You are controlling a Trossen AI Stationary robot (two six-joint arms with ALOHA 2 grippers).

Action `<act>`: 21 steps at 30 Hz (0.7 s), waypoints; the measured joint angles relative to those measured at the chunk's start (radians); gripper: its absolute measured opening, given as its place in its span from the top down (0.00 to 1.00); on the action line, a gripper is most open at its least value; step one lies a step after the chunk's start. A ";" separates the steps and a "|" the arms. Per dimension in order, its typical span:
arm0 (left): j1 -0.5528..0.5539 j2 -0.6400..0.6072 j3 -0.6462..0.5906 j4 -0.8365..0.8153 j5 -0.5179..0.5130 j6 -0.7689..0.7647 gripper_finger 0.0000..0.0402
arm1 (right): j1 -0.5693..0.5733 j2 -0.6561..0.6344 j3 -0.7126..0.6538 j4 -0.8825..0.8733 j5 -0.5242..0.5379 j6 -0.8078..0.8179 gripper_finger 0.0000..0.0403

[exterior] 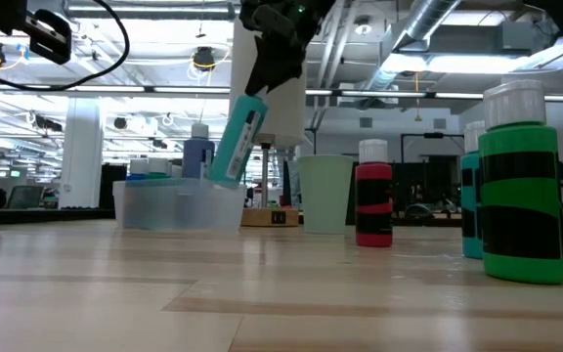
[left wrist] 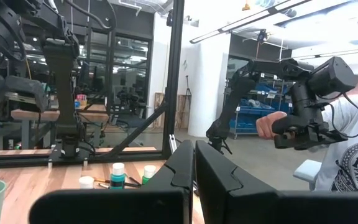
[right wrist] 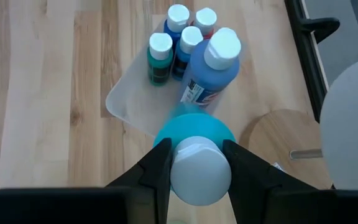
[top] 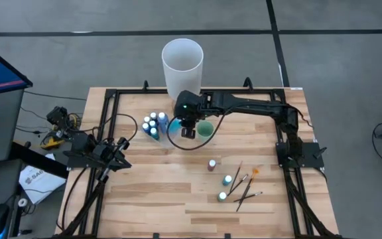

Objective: Pick & Place Paint Supplies
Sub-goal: Put the left light blue paint bottle into the transparent bin

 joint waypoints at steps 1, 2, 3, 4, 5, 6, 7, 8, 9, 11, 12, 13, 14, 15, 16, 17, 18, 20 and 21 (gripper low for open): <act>0.000 0.000 0.000 0.001 0.000 0.000 1.00 | -0.002 0.000 0.000 -0.001 0.000 0.001 0.72; 0.000 0.000 0.000 0.001 0.000 0.000 1.00 | -0.004 0.000 0.000 -0.003 -0.002 0.003 0.72; 0.000 0.000 0.000 0.002 0.000 0.000 1.00 | -0.006 0.000 -0.005 0.004 -0.003 0.003 0.72; 0.000 0.000 0.000 0.002 0.000 0.000 1.00 | -0.006 0.000 -0.015 0.016 -0.003 0.003 0.72; 0.000 0.000 0.000 0.004 0.000 0.000 1.00 | -0.007 0.000 -0.024 0.024 -0.004 0.003 0.72; 0.000 0.000 0.000 0.005 0.000 0.000 1.00 | -0.009 0.000 -0.032 0.024 -0.005 0.003 0.72; 0.000 0.000 0.000 0.007 0.000 0.000 1.00 | -0.011 0.001 -0.037 0.020 -0.008 0.003 0.72; 0.000 0.000 0.000 0.008 0.000 0.000 1.00 | -0.011 0.002 -0.040 0.023 -0.008 0.003 0.72; 0.000 0.000 0.000 0.008 0.000 0.000 1.00 | -0.013 0.002 -0.043 0.030 -0.007 0.003 0.72; 0.000 0.000 0.000 0.008 0.000 0.000 1.00 | -0.017 0.002 -0.047 0.044 -0.008 0.003 0.72; 0.000 0.000 0.000 0.008 0.000 0.000 1.00 | -0.019 0.002 -0.047 0.050 -0.008 0.002 0.72; 0.000 0.000 0.000 0.008 0.000 0.000 1.00 | -0.021 0.002 -0.047 0.052 -0.008 -0.001 0.72; 0.000 0.000 0.000 0.009 0.000 0.000 1.00 | -0.023 0.002 -0.047 0.056 -0.008 -0.002 0.72; 0.000 0.000 0.000 0.009 0.000 0.000 1.00 | -0.026 0.002 -0.047 0.061 -0.012 -0.002 0.72; 0.000 0.000 0.000 0.009 0.000 0.000 1.00 | -0.027 0.002 -0.047 0.065 -0.020 -0.002 0.72; 0.000 0.000 0.000 0.009 0.000 0.000 1.00 | -0.030 0.008 -0.047 0.071 -0.026 -0.002 0.72; 0.000 0.000 0.000 0.010 0.000 0.000 1.00 | -0.031 0.024 -0.045 0.085 -0.030 -0.005 0.72; 0.000 0.000 0.000 0.010 0.000 0.000 1.00 | -0.031 0.042 -0.048 0.087 -0.034 -0.002 0.72; 0.000 0.000 0.000 0.010 0.000 0.000 1.00 | -0.031 0.051 -0.049 0.069 -0.038 0.000 0.72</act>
